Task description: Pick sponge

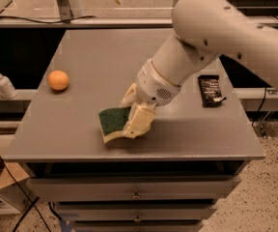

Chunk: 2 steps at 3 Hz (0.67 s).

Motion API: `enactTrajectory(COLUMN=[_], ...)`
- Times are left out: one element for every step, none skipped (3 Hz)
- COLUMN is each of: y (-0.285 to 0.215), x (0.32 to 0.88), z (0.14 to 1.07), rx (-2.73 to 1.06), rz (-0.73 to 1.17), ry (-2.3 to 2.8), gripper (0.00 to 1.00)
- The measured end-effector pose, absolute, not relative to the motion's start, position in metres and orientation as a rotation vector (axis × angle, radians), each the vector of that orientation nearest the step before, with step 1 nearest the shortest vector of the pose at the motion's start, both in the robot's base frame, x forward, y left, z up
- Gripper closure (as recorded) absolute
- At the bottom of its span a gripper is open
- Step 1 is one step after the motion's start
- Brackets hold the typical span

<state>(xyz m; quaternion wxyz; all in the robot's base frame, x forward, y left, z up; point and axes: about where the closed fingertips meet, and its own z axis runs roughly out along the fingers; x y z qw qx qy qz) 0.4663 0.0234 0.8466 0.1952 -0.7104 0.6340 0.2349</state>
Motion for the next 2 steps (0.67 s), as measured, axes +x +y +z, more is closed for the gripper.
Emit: enactTrajectory(y=[0.010, -0.008], x=[0.487, 0.512], z=[0.899, 0.964], rx=[-1.998, -1.954], rz=[0.534, 0.407], ry=[1.700, 1.645], gripper=[1.00, 1.00])
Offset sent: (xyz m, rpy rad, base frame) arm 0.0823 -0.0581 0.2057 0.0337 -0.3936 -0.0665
